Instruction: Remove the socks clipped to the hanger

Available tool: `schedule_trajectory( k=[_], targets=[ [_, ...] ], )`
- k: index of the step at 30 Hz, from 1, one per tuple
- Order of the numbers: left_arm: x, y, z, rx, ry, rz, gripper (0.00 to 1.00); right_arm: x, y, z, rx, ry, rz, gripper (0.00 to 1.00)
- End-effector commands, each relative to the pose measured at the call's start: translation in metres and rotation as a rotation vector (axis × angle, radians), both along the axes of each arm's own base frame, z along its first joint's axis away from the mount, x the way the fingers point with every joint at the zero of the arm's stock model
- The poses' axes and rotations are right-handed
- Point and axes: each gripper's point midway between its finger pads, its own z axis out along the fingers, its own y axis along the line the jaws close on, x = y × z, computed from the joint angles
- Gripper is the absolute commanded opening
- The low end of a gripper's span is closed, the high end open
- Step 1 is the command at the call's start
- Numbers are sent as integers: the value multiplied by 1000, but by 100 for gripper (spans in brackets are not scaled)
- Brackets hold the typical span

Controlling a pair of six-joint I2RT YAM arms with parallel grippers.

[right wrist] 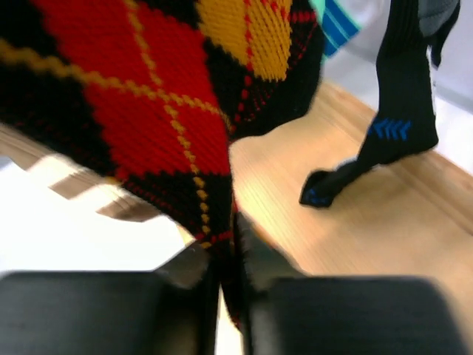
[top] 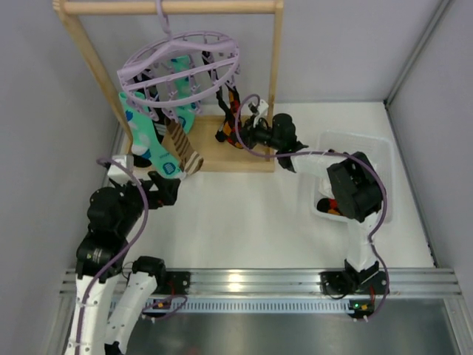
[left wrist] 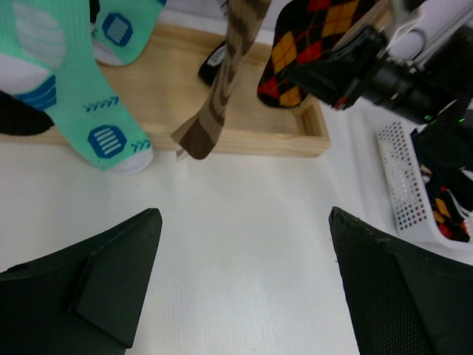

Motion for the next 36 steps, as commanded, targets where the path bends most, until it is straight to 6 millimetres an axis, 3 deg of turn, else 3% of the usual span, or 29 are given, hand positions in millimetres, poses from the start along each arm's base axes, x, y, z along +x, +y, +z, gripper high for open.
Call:
schedule_trajectory(
  k=[1, 2, 4, 5, 7, 8, 10, 11, 12, 14, 15, 16, 17, 19, 23, 26, 31, 33, 36],
  targets=[
    [-18, -11, 60, -34, -166, -84, 98, -15, 4, 53, 149, -137, 10, 3],
    [-26, -12, 83, -42, -221, -94, 98, -22, -1, 77, 191, -188, 4, 1],
    [-32, -15, 103, -63, -254, -112, 98, -37, -5, 76, 196, -186, -16, 0],
    [-34, -20, 115, -83, -266, -141, 98, -48, -9, 97, 217, -223, -23, 0],
    [-26, -30, 135, -109, -254, -183, 98, -64, -11, 93, 205, -211, -69, 0],
    [-12, -41, 131, -135, -191, -224, 98, -73, -15, 110, 226, -232, -90, 0],
    [-6, -50, 149, -163, -182, -268, 98, -88, -14, 102, 201, -197, -120, 0],
    [5, -56, 148, -182, -145, -287, 98, -97, -17, 114, 212, -207, -134, 0],
    [3, -56, 166, -190, -178, -289, 98, -105, -13, 100, 169, -173, -153, 0],
    [8, -58, 179, -204, -186, -290, 98, -123, -10, 107, 174, -165, -182, 0],
    [8, -58, 186, -209, -196, -292, 98, -131, -9, 96, 144, -136, -182, 0],
    [3, -58, 203, -215, -232, -300, 98, -138, -9, 99, 144, -133, -186, 0],
    [7, -59, 206, -218, -228, -298, 98, -153, 0, 95, 136, -118, -171, 0],
    [6, -58, 219, -217, -256, -296, 98, -160, 0, 84, 104, -104, -225, 0],
    [19, -60, 215, -217, -226, -296, 98, -191, 15, 74, 95, -80, -243, 0],
    [30, -63, 203, -205, -186, -299, 98, -202, 28, 62, 82, -57, -228, 0],
    [41, -60, 189, -148, -160, -251, 98, -218, 59, 51, 51, -58, -203, 0],
    [46, -61, 183, -120, -149, -235, 98, -223, 67, 55, 58, -63, -203, 0],
    [67, -53, 163, -45, -102, -145, 98, -227, 78, 55, 60, -63, -200, 0]
  ],
)
